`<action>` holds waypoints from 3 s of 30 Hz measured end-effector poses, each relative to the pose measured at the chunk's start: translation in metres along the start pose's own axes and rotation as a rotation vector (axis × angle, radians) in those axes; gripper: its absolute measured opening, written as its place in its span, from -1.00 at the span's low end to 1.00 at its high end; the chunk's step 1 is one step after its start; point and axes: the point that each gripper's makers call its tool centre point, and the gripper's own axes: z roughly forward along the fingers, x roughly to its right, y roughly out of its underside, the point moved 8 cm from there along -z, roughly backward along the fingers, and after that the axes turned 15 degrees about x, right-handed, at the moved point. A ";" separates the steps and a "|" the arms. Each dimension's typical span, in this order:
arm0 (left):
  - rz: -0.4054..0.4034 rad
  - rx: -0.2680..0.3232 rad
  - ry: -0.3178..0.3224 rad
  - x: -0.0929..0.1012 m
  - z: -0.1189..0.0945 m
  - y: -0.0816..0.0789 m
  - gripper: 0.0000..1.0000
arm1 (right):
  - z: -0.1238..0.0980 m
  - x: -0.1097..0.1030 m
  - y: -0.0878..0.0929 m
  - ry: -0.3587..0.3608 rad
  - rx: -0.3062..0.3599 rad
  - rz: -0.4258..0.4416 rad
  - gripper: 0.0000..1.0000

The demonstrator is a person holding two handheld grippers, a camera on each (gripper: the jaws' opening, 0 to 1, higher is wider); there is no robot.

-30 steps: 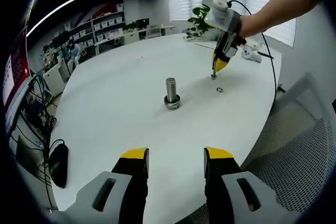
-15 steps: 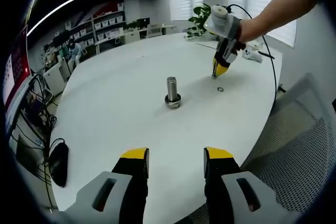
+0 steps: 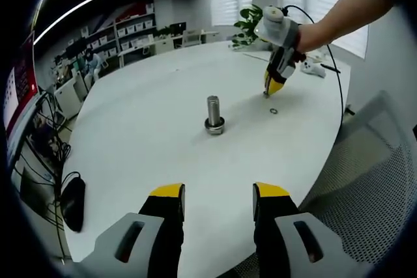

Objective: Place the washer onto the threaded stud by aligning its center hole with the stud, sliding it down to the base, and recovering from edge contact or off-axis alignment until the washer reaches the visible bottom stop.

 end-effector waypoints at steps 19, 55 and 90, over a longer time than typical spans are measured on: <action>-0.003 0.007 0.009 0.001 0.000 -0.001 -0.20 | -0.013 -0.009 0.012 0.020 0.008 0.035 -0.57; -0.005 -0.001 0.022 0.002 0.001 0.000 -0.20 | 0.003 -0.059 0.001 -0.117 0.030 -0.022 -0.43; -0.010 0.003 0.011 0.000 0.000 0.000 -0.20 | 0.016 -0.058 -0.010 -0.144 -0.079 -0.089 -0.71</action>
